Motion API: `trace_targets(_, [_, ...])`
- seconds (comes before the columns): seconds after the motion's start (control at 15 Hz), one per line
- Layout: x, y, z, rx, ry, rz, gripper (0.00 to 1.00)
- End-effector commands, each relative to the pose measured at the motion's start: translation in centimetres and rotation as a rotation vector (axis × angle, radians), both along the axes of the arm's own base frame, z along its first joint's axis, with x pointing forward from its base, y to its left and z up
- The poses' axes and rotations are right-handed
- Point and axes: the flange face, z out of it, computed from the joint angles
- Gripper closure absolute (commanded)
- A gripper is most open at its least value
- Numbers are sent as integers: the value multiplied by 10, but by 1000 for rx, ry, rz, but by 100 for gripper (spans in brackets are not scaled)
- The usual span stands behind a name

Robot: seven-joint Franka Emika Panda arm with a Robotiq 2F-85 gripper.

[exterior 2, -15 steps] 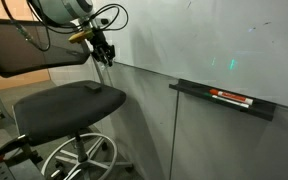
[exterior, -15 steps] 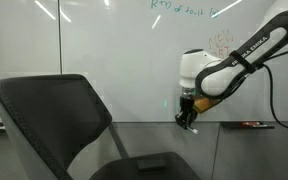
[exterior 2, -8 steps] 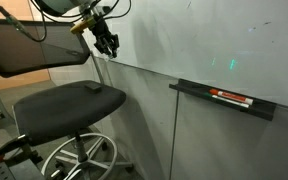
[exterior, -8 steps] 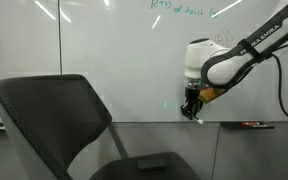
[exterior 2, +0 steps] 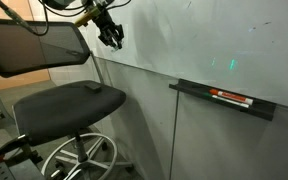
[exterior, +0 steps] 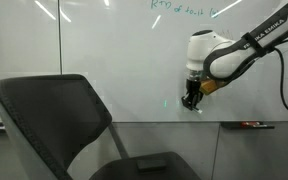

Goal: Use the marker on the chair to draw on the whiteboard

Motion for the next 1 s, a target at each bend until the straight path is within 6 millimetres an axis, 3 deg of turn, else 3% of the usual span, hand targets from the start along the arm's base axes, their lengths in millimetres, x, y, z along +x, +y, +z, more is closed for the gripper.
trace_targets(0.0, [10,-2,20,-15,-59,-3,94])
trace_targets(0.93, [32,5,40,-33,-129,15,94])
